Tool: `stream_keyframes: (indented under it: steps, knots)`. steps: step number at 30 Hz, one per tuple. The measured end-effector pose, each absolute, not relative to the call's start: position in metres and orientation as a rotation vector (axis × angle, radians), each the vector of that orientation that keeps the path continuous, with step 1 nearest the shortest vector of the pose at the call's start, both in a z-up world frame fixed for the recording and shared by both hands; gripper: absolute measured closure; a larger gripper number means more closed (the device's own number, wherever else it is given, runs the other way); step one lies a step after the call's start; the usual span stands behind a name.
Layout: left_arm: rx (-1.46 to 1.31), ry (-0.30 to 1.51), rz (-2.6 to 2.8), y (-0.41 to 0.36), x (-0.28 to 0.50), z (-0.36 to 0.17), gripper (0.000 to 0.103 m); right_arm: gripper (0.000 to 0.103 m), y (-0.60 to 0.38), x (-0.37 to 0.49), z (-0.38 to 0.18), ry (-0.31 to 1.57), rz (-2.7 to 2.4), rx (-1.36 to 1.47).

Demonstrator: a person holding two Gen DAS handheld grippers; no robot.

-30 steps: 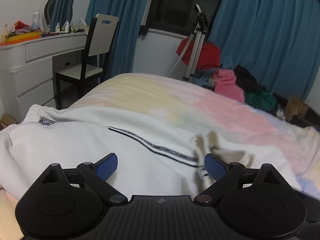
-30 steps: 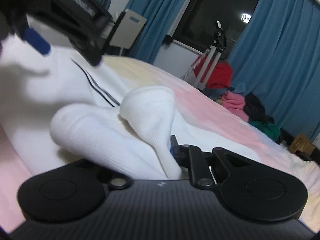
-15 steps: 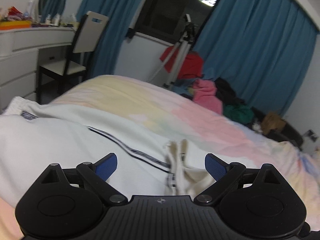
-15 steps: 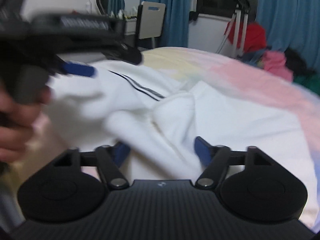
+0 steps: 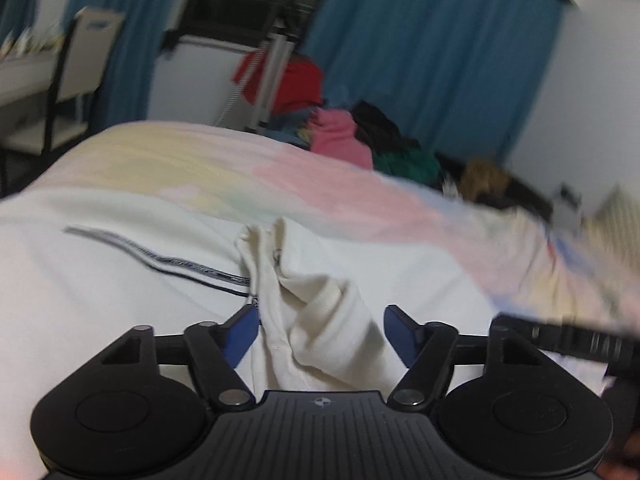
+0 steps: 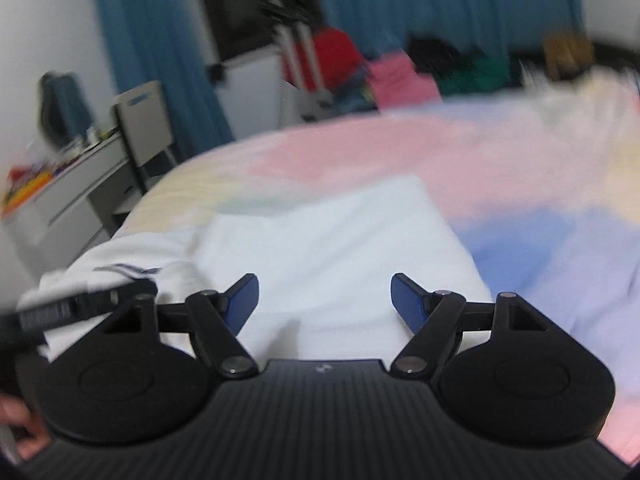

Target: Fold clothes

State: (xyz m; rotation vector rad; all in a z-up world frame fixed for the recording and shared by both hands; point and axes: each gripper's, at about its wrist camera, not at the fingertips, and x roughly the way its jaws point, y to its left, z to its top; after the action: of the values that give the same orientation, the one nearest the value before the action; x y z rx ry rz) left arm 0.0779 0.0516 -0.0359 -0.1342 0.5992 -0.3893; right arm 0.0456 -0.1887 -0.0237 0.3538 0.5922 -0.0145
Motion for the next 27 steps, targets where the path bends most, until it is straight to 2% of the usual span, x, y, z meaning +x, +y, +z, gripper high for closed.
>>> stream_keyframes:
  steps: [4,9,10,14,19,25,26,27]
  knots:
    - [-0.045,0.597,-0.476,0.033,0.078,-0.043,0.047,0.029,-0.206,0.065,-0.045,0.682,-0.014,0.494]
    - [-0.085,0.620,-0.646,0.024,0.065,-0.035,0.050,0.029,-0.205,0.065,-0.043,0.671,0.005,0.519]
    - [-0.147,0.635,-0.691,0.028,0.062,-0.033,0.049,0.029,-0.205,0.064,-0.043,0.674,0.009,0.528]
    - [-0.334,0.689,-0.764,0.040,0.061,-0.038,0.033,0.029,-0.210,0.060,-0.045,0.679,0.015,0.589]
    - [-0.419,0.755,-0.606,0.052,0.077,-0.056,0.028,0.029,-0.218,0.058,-0.046,0.671,0.009,0.654]
    - [-0.346,0.785,-0.523,0.050,0.090,-0.069,0.054,0.029,-0.211,0.059,-0.045,0.679,0.008,0.604]
    - [-0.335,0.776,-0.513,0.049,0.089,-0.067,0.077,0.028,-0.208,0.060,-0.045,0.680,0.009,0.582]
    - [-0.330,0.773,-0.507,0.051,0.089,-0.065,0.090,0.028,-0.205,0.060,-0.044,0.677,0.010,0.557]
